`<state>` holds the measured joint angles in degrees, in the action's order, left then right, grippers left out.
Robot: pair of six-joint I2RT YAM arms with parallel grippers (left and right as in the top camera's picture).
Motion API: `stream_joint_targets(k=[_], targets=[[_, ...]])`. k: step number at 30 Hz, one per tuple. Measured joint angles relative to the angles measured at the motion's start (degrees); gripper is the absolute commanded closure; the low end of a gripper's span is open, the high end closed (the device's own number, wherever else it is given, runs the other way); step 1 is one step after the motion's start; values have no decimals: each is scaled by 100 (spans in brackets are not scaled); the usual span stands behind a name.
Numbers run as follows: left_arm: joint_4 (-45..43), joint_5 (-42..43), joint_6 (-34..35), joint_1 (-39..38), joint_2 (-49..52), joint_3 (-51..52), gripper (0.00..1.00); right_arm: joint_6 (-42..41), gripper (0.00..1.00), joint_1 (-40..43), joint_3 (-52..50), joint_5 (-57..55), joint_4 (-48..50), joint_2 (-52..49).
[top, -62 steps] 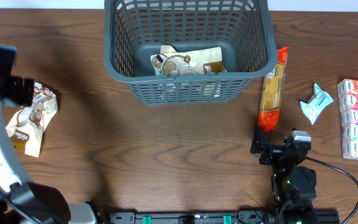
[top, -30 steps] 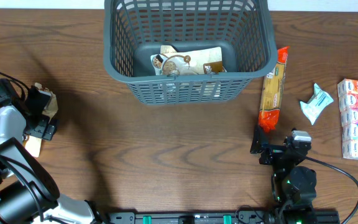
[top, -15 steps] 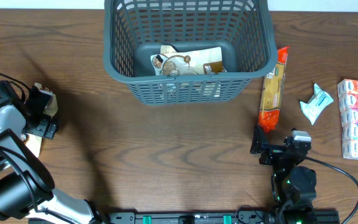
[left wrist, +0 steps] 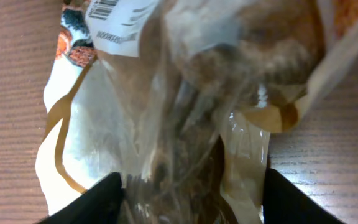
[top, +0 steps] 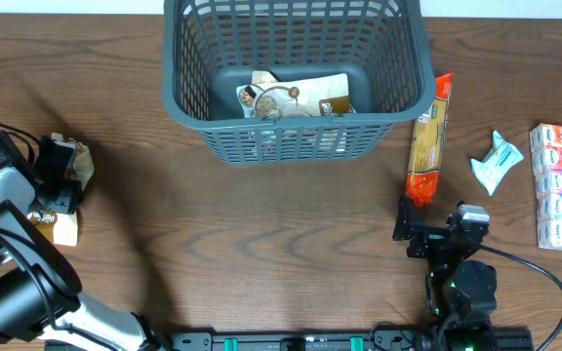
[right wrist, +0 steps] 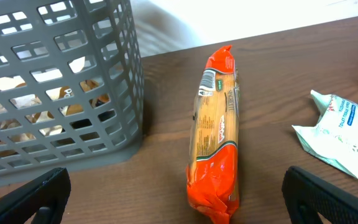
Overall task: Pack container
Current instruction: 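Lower the left gripper onto the last PanTree bag and grasp it, then lift the bag with the left gripper and carry it over the basket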
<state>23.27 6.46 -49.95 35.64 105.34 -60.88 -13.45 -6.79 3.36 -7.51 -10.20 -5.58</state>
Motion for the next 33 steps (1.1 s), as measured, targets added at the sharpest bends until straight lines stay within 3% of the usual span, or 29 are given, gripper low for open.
stream_joint_targets(k=[3,4,12,21,33], targets=[[-37,-48,0,0,13,0,90,-2,1,0,0,-2,0,2],[-50,-68,-7,0,11,0,94,-2,1,0,0,-2,0,0],[2,-85,-26,-31,7,-28,94,-2,1,0,0,-2,0,0],[588,-55,535,-654,-20,-319,94,-2,1,0,0,-2,4,2],[2061,35,2063,-1554,-1113,-2465,94,-2,1,0,0,-4,11,0]])
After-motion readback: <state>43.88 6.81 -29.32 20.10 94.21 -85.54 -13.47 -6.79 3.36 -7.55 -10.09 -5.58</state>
